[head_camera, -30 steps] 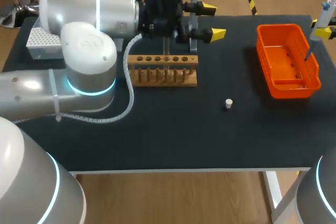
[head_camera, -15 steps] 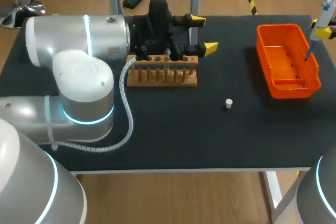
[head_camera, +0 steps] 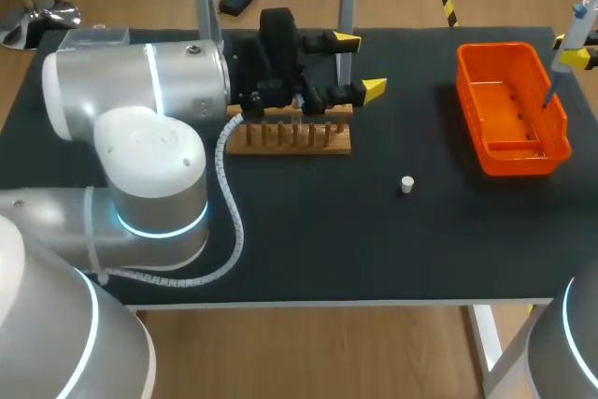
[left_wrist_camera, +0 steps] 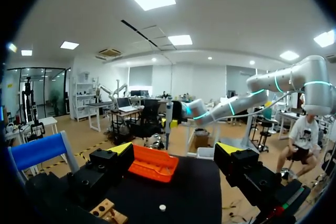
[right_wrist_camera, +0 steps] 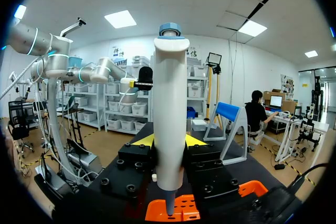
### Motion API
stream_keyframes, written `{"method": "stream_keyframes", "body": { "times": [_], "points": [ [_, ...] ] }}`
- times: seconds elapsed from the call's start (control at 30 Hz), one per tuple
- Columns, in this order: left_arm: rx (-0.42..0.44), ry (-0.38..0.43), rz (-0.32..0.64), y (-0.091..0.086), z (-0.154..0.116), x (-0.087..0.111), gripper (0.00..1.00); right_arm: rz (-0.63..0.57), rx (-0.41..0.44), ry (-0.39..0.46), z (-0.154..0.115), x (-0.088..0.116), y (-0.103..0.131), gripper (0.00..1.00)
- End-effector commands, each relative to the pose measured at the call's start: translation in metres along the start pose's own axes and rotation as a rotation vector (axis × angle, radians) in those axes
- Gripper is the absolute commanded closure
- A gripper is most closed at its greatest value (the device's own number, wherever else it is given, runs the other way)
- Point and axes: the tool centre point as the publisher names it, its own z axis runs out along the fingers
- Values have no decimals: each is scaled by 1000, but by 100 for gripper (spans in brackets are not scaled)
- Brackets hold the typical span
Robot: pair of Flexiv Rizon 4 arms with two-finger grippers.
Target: Invert the test tube, pick up the pipette, mount the tip to pipette, aspirate from beaker and dispense into the tube, eject the tip, return the pipette, and cap with the stopper.
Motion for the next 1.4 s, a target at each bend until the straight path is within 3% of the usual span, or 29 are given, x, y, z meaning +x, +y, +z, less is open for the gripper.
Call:
{"method": "stream_keyframes", "body": {
  "times": [0.03, 0.37, 0.97, 1.4],
  "points": [
    [20, 1, 2, 3, 0, 0, 0, 0, 2, 1, -1, 0, 1, 100],
    [30, 6, 35, 1, 0, -9, 0, 0, 2, 1, -1, 0, 1, 100],
    [27, 44, 66, 13, -34, -41, 0, 0, 2, 1, -1, 0, 1, 100],
    [33, 59, 66, 12, -35, -36, 0, 0, 2, 1, -1, 0, 1, 100]
  ]
}}
